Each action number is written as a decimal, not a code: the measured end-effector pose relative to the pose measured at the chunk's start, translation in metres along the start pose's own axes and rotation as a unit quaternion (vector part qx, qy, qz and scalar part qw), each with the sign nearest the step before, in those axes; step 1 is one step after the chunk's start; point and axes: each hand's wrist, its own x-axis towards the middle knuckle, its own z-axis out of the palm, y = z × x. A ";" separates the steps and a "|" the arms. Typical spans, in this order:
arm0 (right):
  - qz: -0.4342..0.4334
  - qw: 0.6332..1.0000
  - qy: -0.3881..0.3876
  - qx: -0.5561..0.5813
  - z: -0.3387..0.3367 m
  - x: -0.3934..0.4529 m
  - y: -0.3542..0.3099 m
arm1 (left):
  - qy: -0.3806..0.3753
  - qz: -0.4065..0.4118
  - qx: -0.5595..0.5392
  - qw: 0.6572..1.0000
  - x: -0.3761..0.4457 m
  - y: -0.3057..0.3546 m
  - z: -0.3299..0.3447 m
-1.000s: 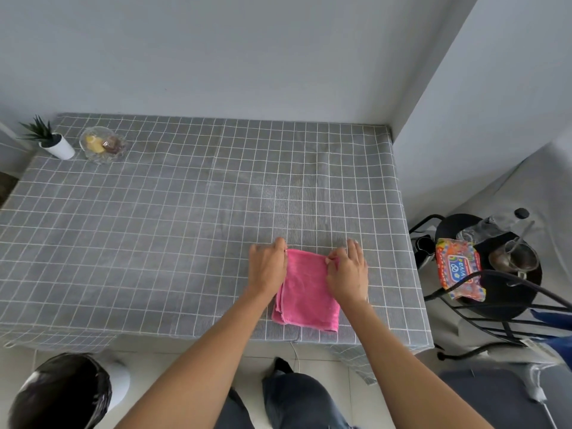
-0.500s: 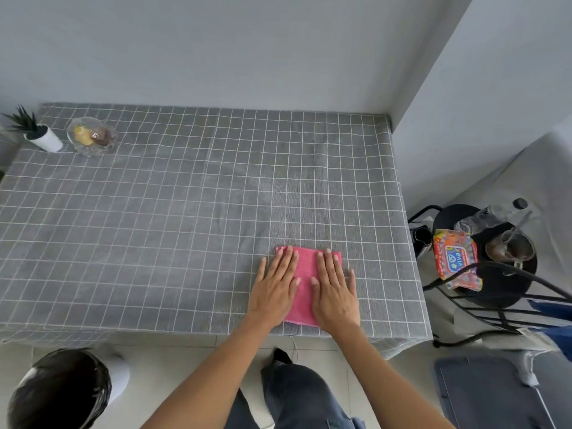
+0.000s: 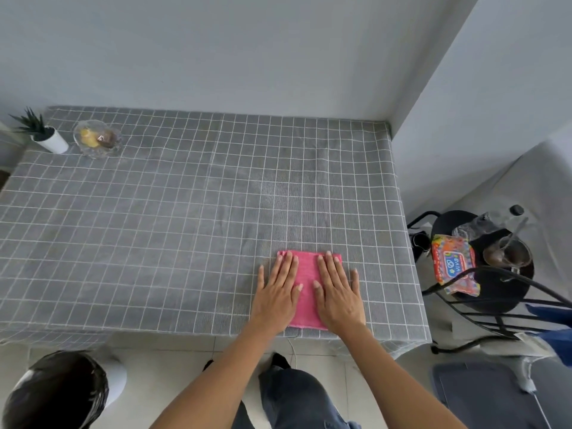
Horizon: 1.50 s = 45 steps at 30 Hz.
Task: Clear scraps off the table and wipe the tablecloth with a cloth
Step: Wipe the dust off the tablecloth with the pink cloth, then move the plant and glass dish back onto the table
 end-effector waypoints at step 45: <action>-0.114 0.985 -0.097 -0.085 -0.021 0.140 -0.464 | -0.007 -0.205 0.053 0.977 -0.122 -0.496 -0.201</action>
